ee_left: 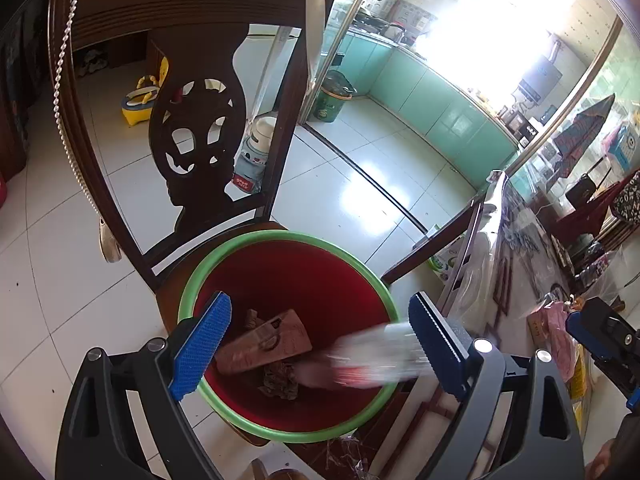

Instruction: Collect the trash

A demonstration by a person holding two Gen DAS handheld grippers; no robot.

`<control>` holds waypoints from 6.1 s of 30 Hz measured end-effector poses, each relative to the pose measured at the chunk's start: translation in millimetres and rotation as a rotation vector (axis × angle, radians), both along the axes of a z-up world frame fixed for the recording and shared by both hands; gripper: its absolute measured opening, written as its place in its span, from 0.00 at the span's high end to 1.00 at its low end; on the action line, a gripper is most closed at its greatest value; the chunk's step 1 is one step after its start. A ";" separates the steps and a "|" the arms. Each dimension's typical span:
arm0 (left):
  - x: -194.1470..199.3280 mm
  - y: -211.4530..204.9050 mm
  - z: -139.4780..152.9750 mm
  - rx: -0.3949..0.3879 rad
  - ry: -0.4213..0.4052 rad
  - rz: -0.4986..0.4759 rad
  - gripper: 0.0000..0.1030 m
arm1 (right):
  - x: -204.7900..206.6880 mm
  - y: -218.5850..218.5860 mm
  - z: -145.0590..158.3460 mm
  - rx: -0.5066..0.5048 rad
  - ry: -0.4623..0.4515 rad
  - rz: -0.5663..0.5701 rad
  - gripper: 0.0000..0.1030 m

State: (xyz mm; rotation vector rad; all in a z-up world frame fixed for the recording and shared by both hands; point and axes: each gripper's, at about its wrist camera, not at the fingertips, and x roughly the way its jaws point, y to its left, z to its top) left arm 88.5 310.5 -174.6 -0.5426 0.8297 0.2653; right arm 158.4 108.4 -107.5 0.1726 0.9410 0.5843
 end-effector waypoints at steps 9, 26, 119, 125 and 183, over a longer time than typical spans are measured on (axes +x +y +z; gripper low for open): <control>0.7 -1.3 -1.0 0.020 0.011 -0.010 0.16 | -23.1 -20.1 5.3 -0.031 -0.025 -0.005 0.21; 2.3 -47.6 17.1 0.214 0.016 -0.133 0.16 | -98.8 -218.9 8.6 -0.369 -0.124 -0.228 0.05; -14.6 -336.3 46.0 0.141 0.043 -0.609 0.86 | -44.1 -401.4 -77.7 -0.228 0.147 -0.423 0.60; -20.9 -329.1 52.3 0.150 0.022 -0.601 0.86 | -50.6 -410.4 -63.2 -0.217 0.090 -0.470 0.60; -34.4 -108.7 50.3 0.146 0.018 -0.264 0.85 | -96.8 -188.0 22.6 -0.096 -0.068 -0.190 0.60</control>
